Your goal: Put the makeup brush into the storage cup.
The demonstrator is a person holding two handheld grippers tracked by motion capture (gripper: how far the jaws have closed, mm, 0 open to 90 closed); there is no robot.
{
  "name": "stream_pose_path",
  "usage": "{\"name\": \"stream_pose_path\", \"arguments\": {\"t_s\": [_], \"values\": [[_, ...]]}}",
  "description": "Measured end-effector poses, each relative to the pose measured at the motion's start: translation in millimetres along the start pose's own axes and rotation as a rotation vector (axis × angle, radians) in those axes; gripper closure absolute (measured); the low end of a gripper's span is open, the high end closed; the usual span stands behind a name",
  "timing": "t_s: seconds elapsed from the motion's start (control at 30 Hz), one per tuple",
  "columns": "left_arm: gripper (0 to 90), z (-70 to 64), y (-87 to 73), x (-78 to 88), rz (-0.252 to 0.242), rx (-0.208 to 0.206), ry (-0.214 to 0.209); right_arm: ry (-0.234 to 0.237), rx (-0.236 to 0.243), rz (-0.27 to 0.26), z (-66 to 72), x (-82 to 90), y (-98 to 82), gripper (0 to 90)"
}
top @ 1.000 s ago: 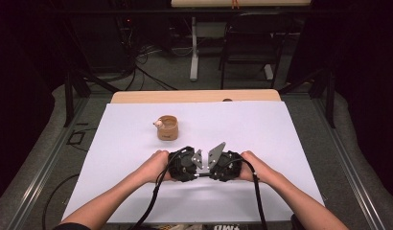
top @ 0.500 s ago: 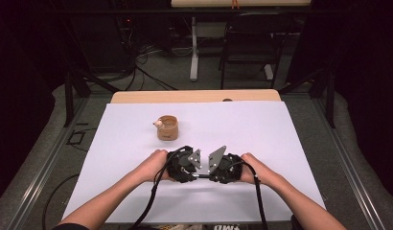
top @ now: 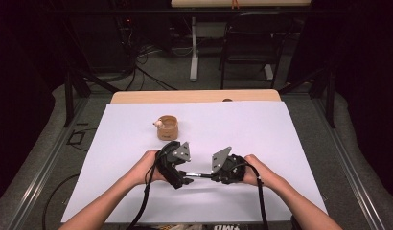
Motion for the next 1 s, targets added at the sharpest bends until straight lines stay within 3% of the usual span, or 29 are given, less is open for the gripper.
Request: {"name": "stream_pose_path", "arguments": {"t_s": [0.23,0.33,0.6,0.67,0.8,1.0], "values": [[1.5,9.7,-10.3,11.4,-0.095,0.086,0.044,-0.035,-0.035,-0.037,-3.3,6.2,-2.9,79.4],[1.2,13.4,-16.7,16.2,-0.161,0.132,0.053,-0.047,-0.048,-0.047,-4.3,7.6,-5.1,79.4],[0.3,13.3,-27.2,16.3,-0.196,0.162,0.067,-0.067,-0.087,-0.077,-5.1,11.9,-8.4,79.4],[0.3,14.2,-29.5,14.6,-0.185,0.163,0.076,-0.072,-0.084,-0.084,-3.9,11.9,-9.4,79.4],[0.3,17.3,-29.9,15.7,-0.230,0.202,0.076,-0.084,-0.104,-0.099,-2.7,13.2,-10.2,79.4],[0.0,19.3,-31.5,18.3,-0.278,0.226,0.081,-0.101,-0.136,-0.142,-4.3,15.8,-7.5,79.4]]}}
Point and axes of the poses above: each handheld gripper's, and its own axes: x roughly backward along the jaws, y roughly out of its top, z roughly to its left, the point moved 9 cm from there along -x, roughly forward along the jaws, and after that the axes turned 12 degrees about x, right-handed, at the moved point
